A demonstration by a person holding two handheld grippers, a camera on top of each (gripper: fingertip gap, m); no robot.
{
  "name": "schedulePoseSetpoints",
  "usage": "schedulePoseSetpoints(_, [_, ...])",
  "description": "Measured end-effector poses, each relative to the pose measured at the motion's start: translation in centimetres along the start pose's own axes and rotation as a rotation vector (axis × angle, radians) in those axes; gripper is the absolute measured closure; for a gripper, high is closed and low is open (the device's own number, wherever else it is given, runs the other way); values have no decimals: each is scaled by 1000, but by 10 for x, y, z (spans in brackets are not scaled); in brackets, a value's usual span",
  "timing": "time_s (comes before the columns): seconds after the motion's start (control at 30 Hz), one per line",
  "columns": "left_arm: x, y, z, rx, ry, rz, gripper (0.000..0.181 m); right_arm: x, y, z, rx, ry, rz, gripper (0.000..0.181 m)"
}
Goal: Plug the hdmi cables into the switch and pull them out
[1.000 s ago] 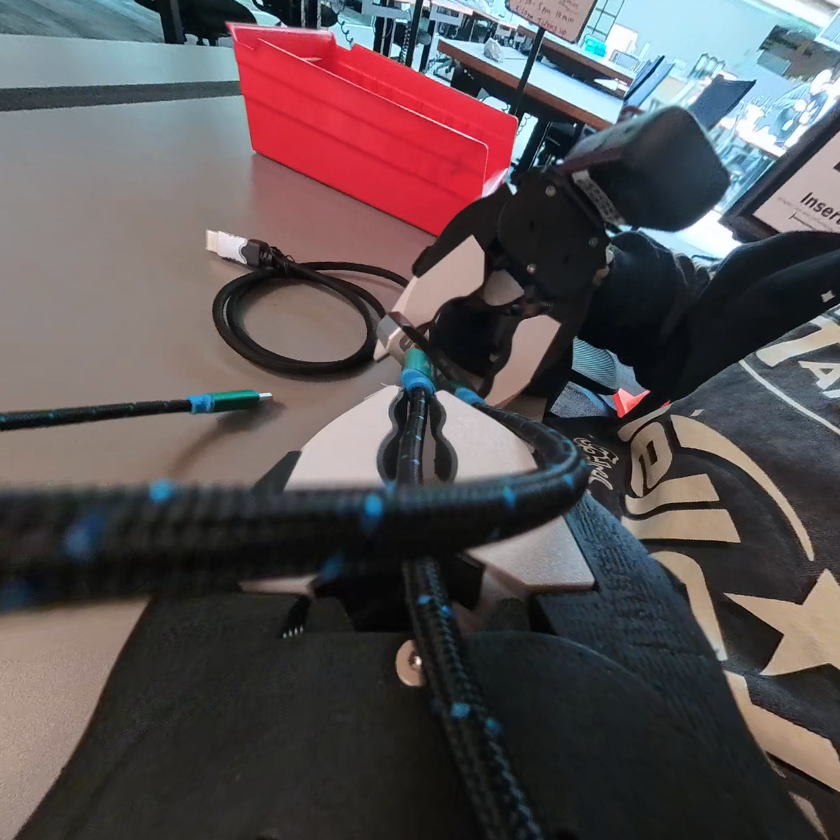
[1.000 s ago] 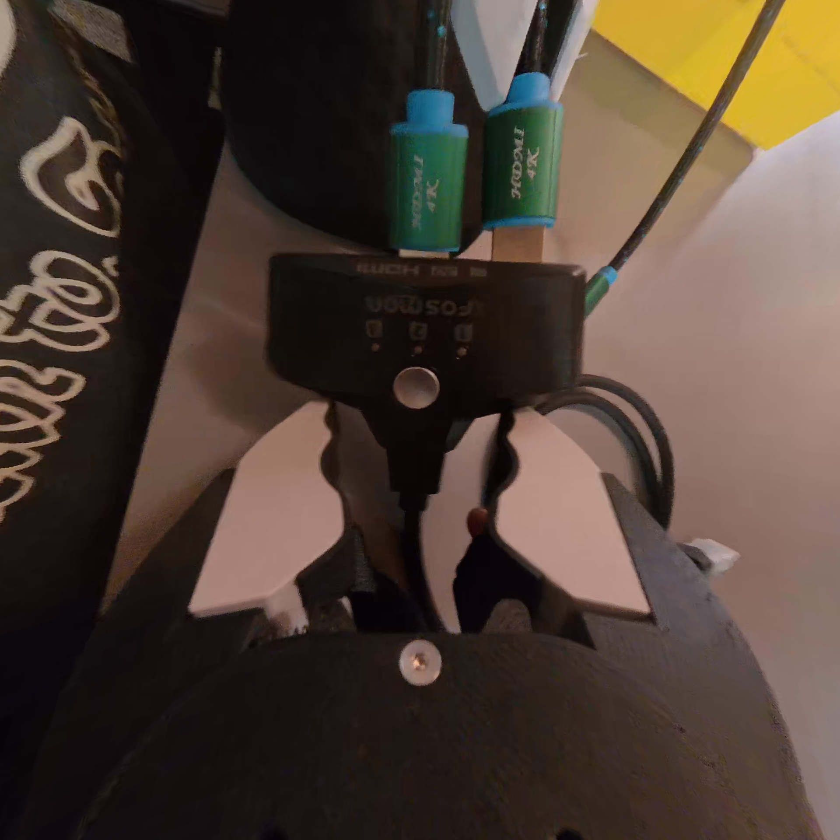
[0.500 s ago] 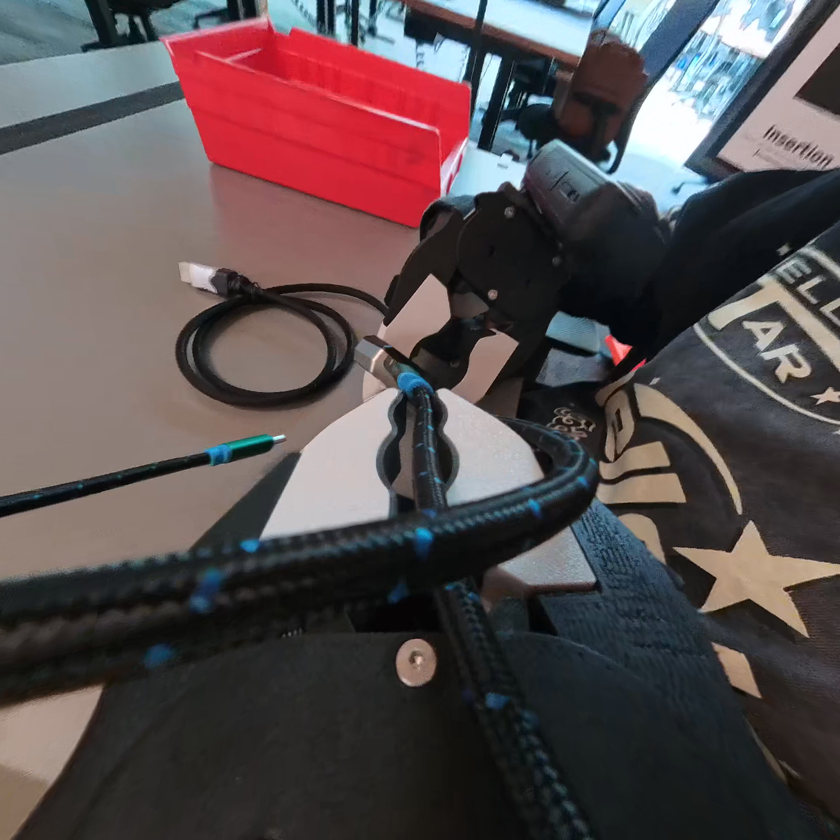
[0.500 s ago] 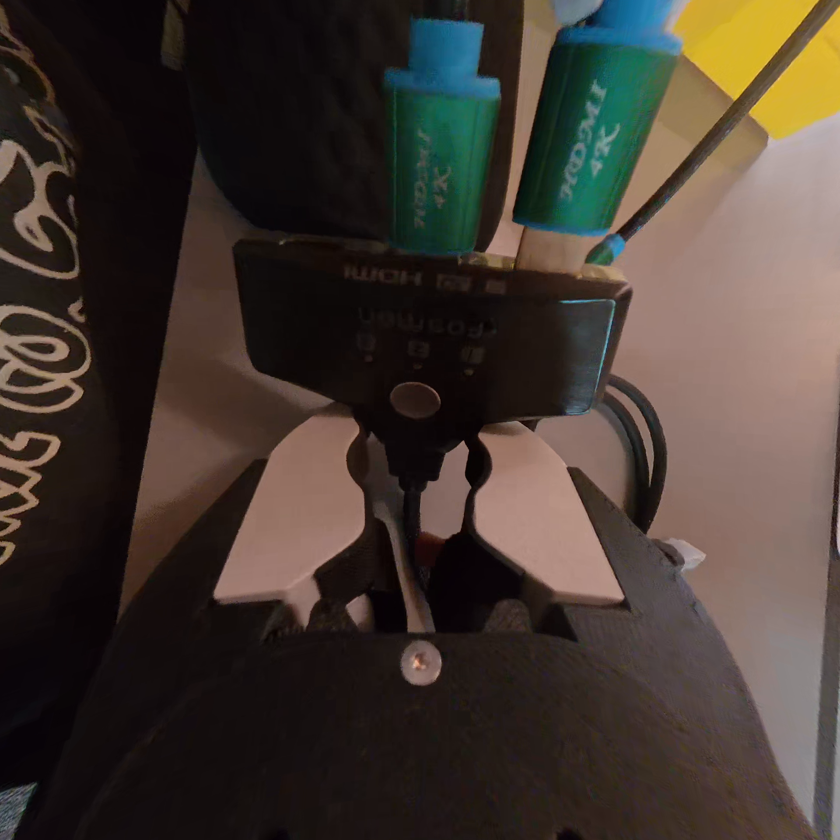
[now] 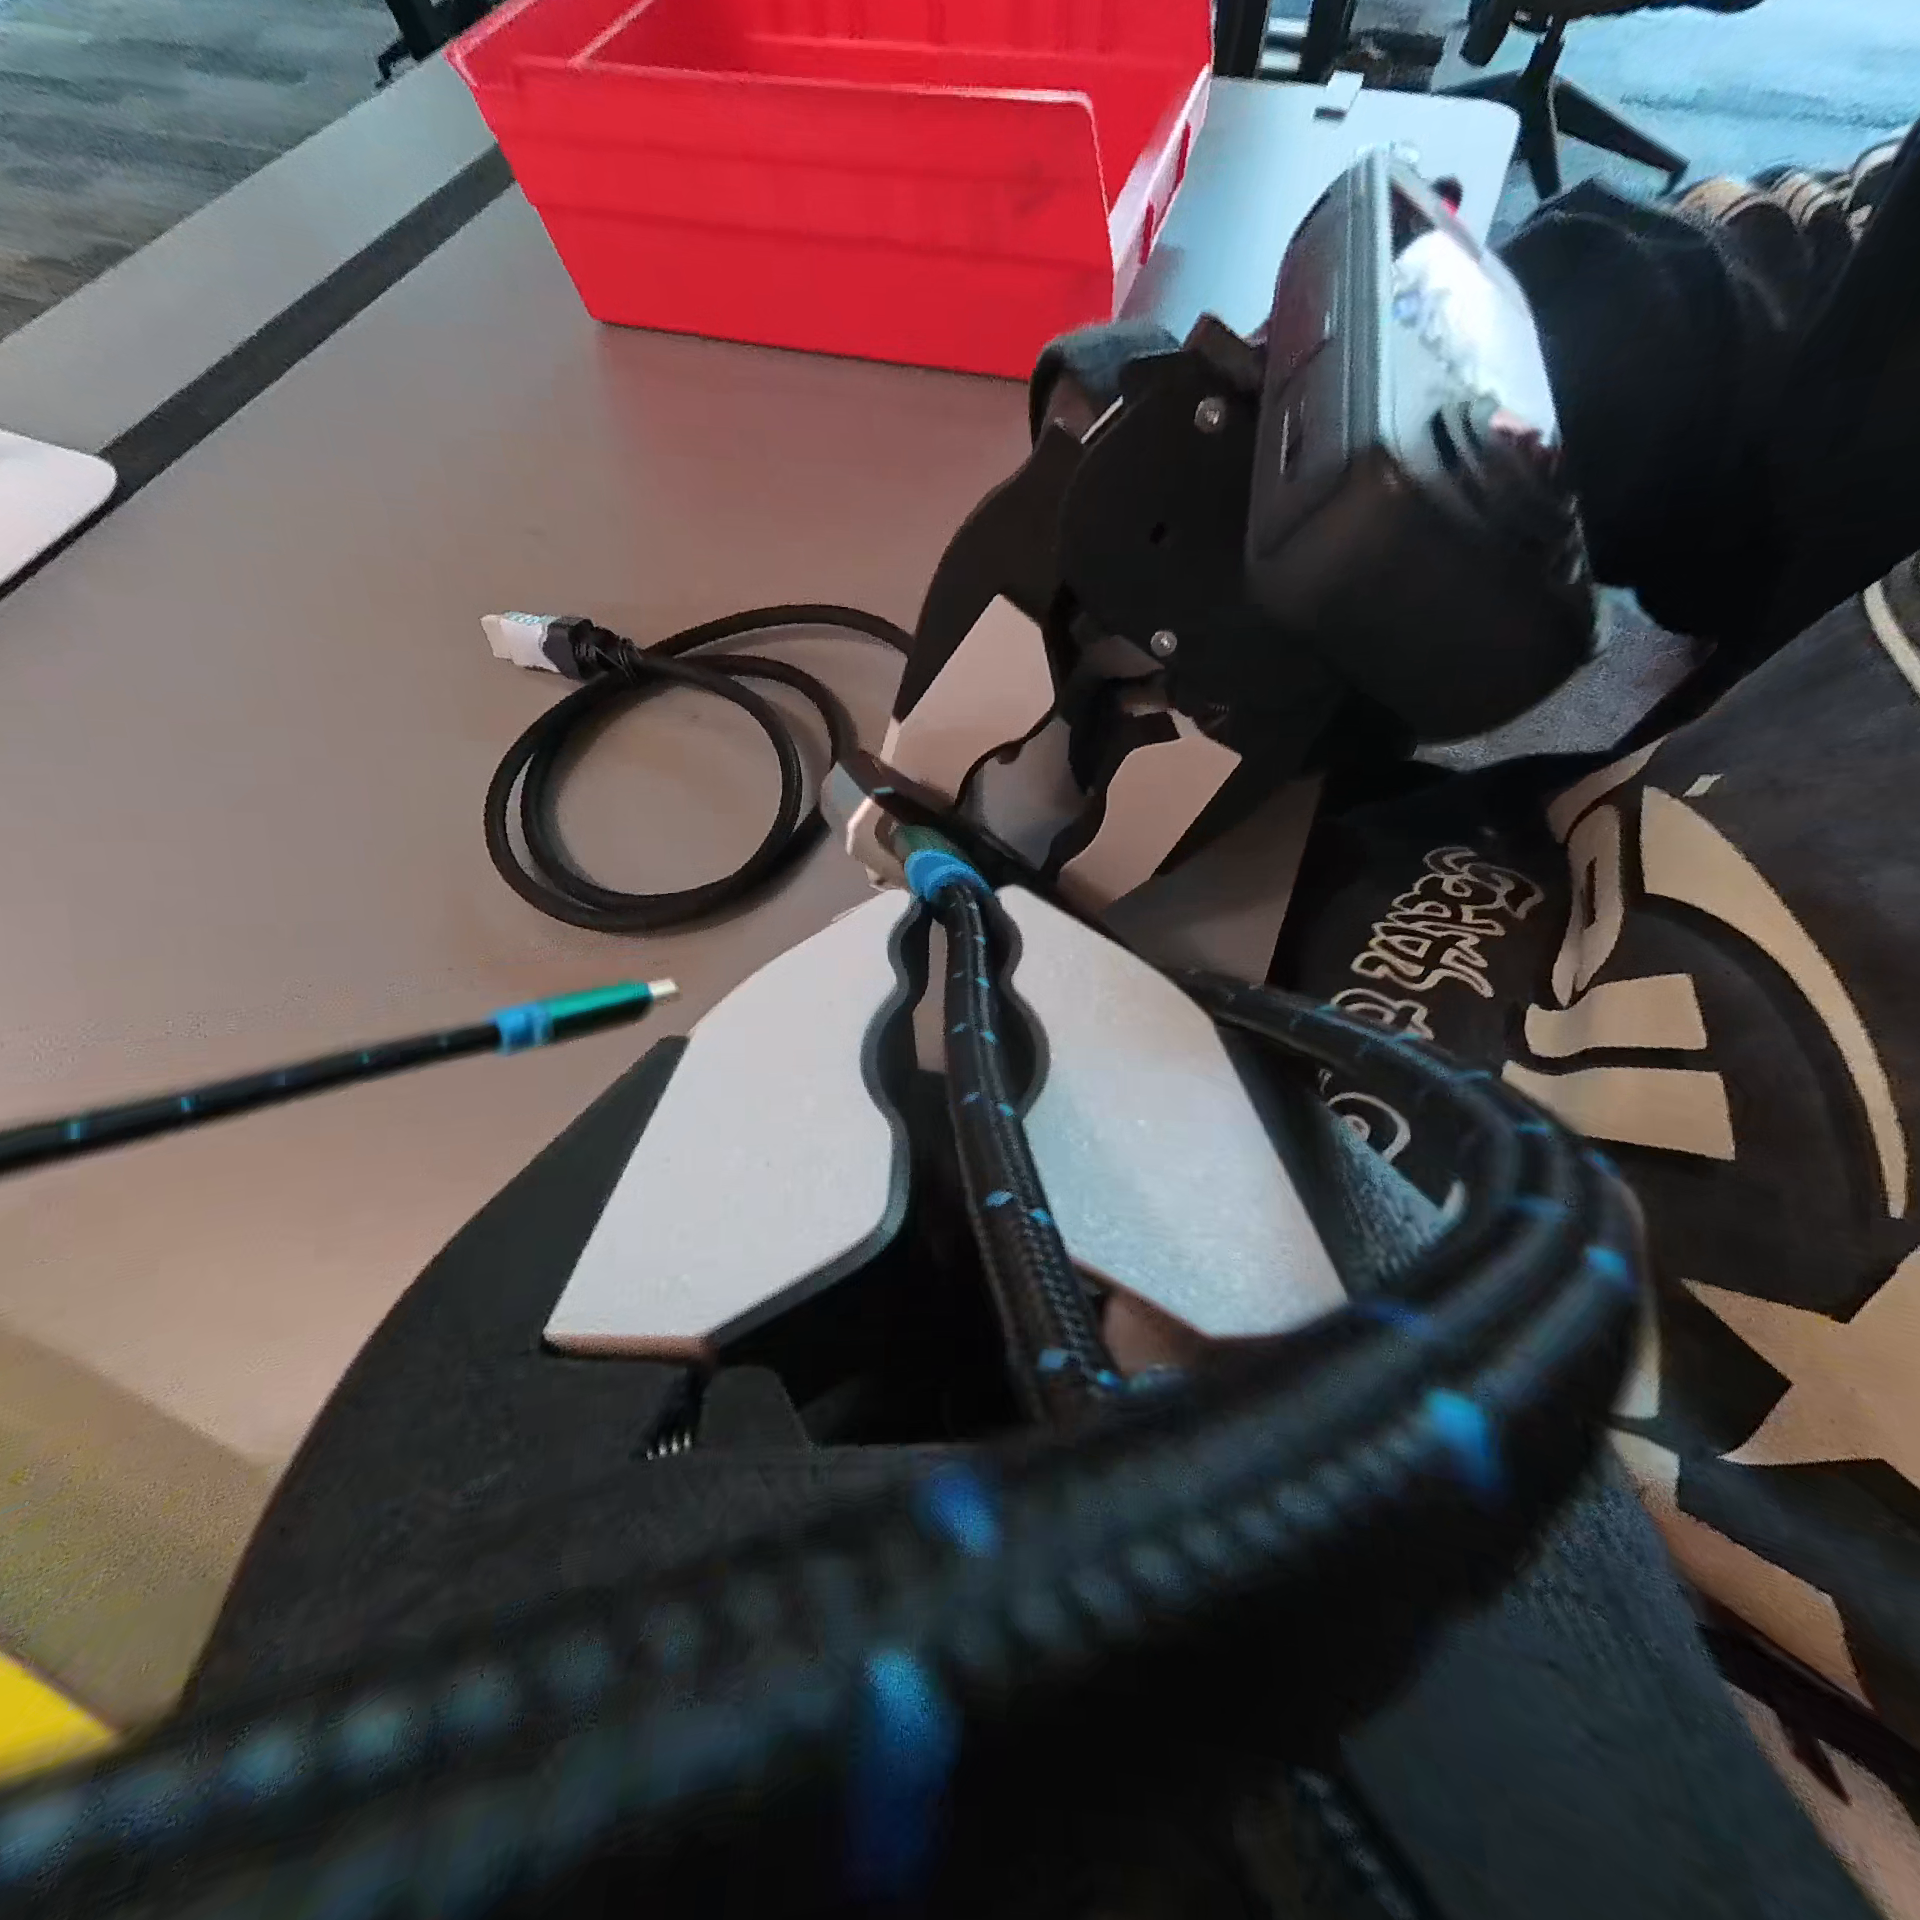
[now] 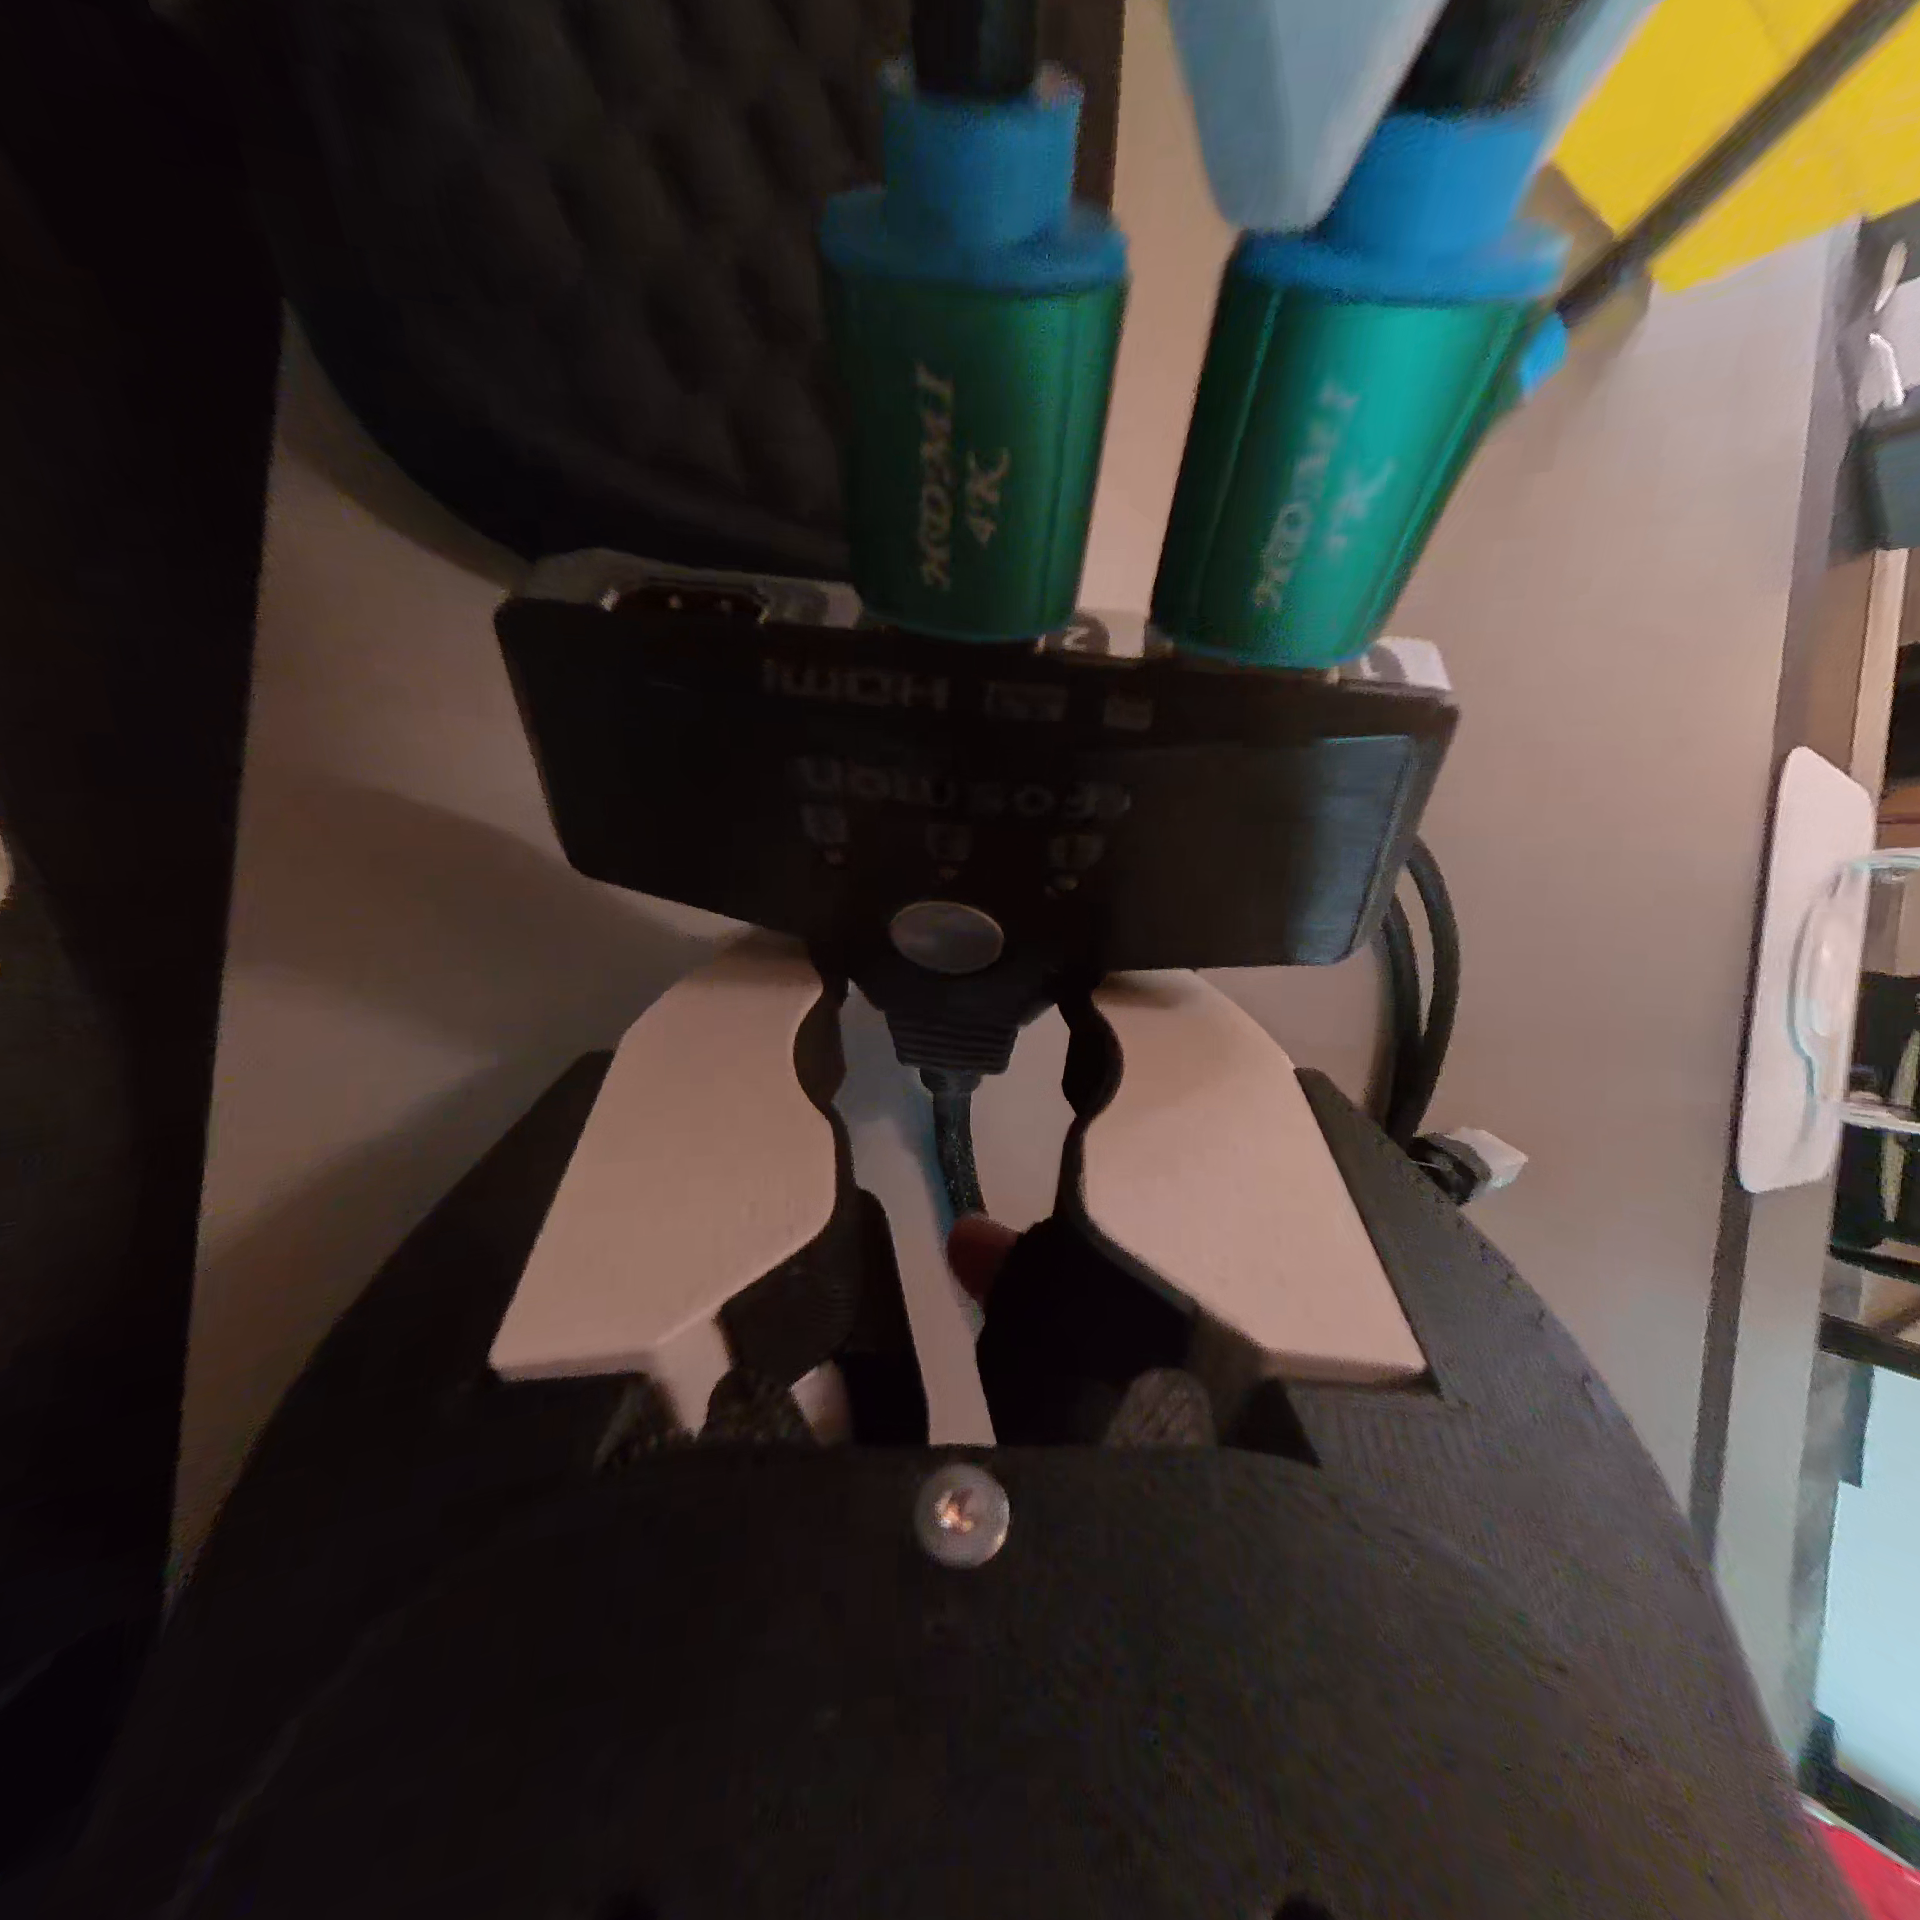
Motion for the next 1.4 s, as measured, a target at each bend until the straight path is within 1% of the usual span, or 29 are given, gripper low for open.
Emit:
schedulePoseSetpoints(0.07, [-1,-1,-5,-16,15,24,171,0,0,2,-5,-18,12,142])
schedulePoseSetpoints(0.2, [-18,-2,-18,-84,117,117,172,-3,-2,2,12,-35,34,141])
schedulePoseSetpoints(0.23, [-21,-2,-18,-90,117,143,170,-3,-2,2,19,-41,46,141])
schedulePoseSetpoints(0.3, [-25,2,-20,-106,100,211,108,-3,0,3,21,-68,95,141])
schedulePoseSetpoints(0.37, [-31,11,-27,-108,121,329,140,-2,12,11,-10,-89,188,142])
schedulePoseSetpoints(0.4, [-35,16,-30,-79,137,407,156,-1,20,16,-28,-103,238,143])
schedulePoseSetpoints(0.47, [-40,22,-33,-11,143,561,140,0,35,27,-83,-82,293,144])
schedulePoseSetpoints(0.57, [-42,21,-32,105,83,726,129,5,48,38,-263,106,238,149])
schedulePoseSetpoints(0.63, [-41,22,-33,182,55,816,116,10,55,44,-286,141,244,150])
schedulePoseSetpoints(0.7, [-39,24,-32,213,32,918,111,13,62,47,-303,162,262,150])
schedulePoseSetpoints(0.83, [-50,39,-33,338,-5,1244,113,8,81,62,-394,110,296,152])
schedulePoseSetpoints(0.87, [-54,43,-34,354,-4,1295,114,5,88,68,-422,81,311,152])
schedulePoseSetpoints(0.9, [-56,44,-34,357,-13,1307,114,3,96,76,-452,48,334,152])
schedulePoseSetpoints(0.93, [-58,43,-34,356,-31,1283,115,0,106,84,-479,12,360,152])
schedulePoseSetpoints(1.0, [-58,33,-34,351,-55,1199,117,-3,129,104,-537,-67,429,152])
schedulePoseSetpoints(1.1, [-54,21,-31,341,-119,1106,117,-10,173,138,-608,-200,547,152])
schedulePoseSetpoints(1.2, [-56,17,-33,379,-144,1058,121,-21,220,172,-671,-321,660,152])
schedulePoseSetpoints(1.3, [-57,17,-34,369,-134,1065,122,-42,259,195,-765,-425,711,152])
schedulePoseSetpoints(1.4, [-56,15,-33,357,-145,1048,122,-72,283,197,-859,-523,710,153])
Point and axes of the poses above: each gripper's, where its closed fingertips meet, y back along the fingers, x out of its top, z = x × y across the jaws, the point moved 10 cm from there along y, back along the fingers
